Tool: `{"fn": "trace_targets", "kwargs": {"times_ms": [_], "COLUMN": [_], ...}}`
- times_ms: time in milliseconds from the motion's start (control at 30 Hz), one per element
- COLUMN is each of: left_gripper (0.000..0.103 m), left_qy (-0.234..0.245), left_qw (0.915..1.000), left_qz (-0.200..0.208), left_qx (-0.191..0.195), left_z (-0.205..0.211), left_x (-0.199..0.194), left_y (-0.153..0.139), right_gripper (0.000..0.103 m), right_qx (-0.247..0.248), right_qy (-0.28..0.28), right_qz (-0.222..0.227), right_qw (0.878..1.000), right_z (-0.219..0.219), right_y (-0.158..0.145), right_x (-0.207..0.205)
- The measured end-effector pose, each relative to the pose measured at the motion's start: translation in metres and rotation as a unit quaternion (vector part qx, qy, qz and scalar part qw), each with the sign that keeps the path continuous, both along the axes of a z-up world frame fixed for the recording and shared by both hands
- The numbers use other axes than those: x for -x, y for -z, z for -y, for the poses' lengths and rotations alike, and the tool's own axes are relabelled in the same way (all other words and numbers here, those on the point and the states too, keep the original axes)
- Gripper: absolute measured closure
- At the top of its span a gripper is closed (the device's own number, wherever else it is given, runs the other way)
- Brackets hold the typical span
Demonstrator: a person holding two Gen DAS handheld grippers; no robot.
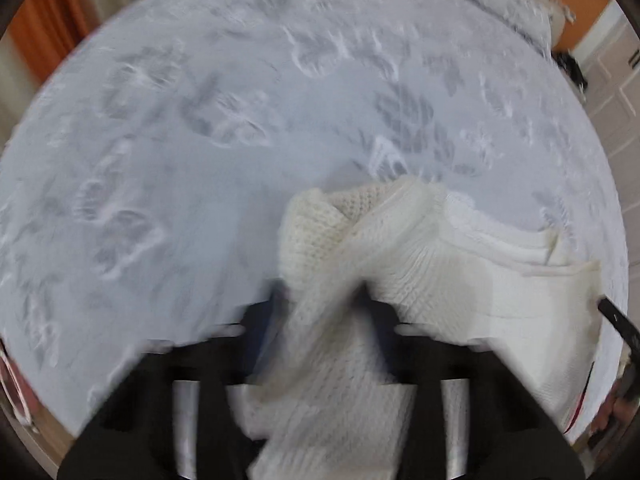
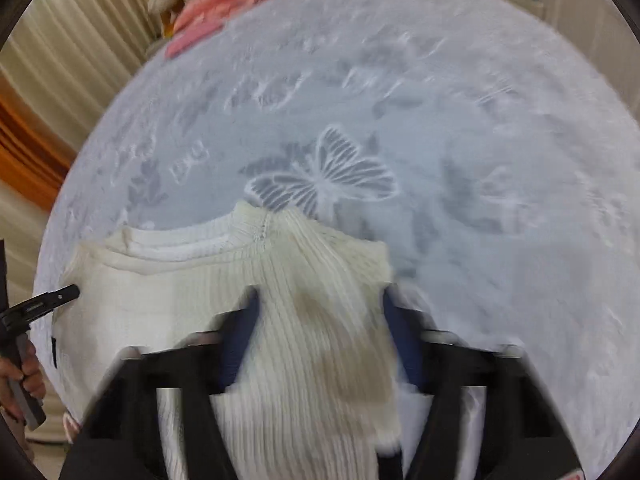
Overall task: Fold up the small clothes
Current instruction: 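Lift the hem with both tools and fold it toward the collar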
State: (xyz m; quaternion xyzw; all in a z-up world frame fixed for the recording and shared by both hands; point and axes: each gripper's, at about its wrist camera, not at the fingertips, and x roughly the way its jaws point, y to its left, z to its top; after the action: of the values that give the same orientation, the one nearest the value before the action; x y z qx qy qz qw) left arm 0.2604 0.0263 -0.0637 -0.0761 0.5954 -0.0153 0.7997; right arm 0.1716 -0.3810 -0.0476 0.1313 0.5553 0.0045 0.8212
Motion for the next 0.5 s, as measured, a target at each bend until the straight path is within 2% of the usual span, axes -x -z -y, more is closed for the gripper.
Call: {"fn": "trace_targets", "kwargs": {"times_ms": [33, 133, 167, 267, 300, 367, 433, 500], "left_gripper": [0.081, 0.086, 0.088, 0.086, 0.085, 0.083, 0.081, 0.079], "left_qy": [-0.008, -0.035, -0.043, -0.052, -0.052, -0.046, -0.038, -0.023], "left_qw": [1.0000, 0.9990, 0.9985, 0.9985, 0.9985, 0.9986, 0.9988, 0.9986], "left_qz": [0.004, 0.013, 0.019, 0.018, 0.018, 0.024, 0.032, 0.047], "left_qx": [0.003, 0.026, 0.026, 0.009, 0.004, -0.009, 0.005, 0.012], "left_z": [-0.004, -0.024, -0.031, -0.038, -0.036, -0.032, -0.030, -0.027], "left_x": [-0.005, -0.012, -0.013, -0.018, -0.018, -0.018, -0.010, 0.000], "left_y": [0.003, 0.001, 0.003, 0.016, 0.016, 0.011, -0.006, -0.026], "right_gripper": [0.096, 0.097, 0.097, 0.095, 0.094, 0.092, 0.090, 0.082], "right_qx": [0.001, -0.012, -0.025, -0.034, -0.031, -0.040, -0.049, -0.022], "right_qy": [0.002, 0.038, 0.056, 0.065, 0.064, 0.063, 0.061, 0.047], "right_qz": [-0.009, 0.016, 0.013, -0.009, -0.006, -0.003, 0.018, 0.051], "right_qw": [1.000, 0.999, 0.998, 0.997, 0.997, 0.997, 0.997, 0.997], "right_z": [0.003, 0.033, 0.048, 0.056, 0.053, 0.046, 0.039, 0.026], "right_y": [0.004, 0.001, 0.008, 0.034, 0.033, 0.020, -0.001, -0.030], "right_x": [-0.004, -0.010, -0.010, -0.017, -0.018, -0.021, -0.014, 0.013]}}
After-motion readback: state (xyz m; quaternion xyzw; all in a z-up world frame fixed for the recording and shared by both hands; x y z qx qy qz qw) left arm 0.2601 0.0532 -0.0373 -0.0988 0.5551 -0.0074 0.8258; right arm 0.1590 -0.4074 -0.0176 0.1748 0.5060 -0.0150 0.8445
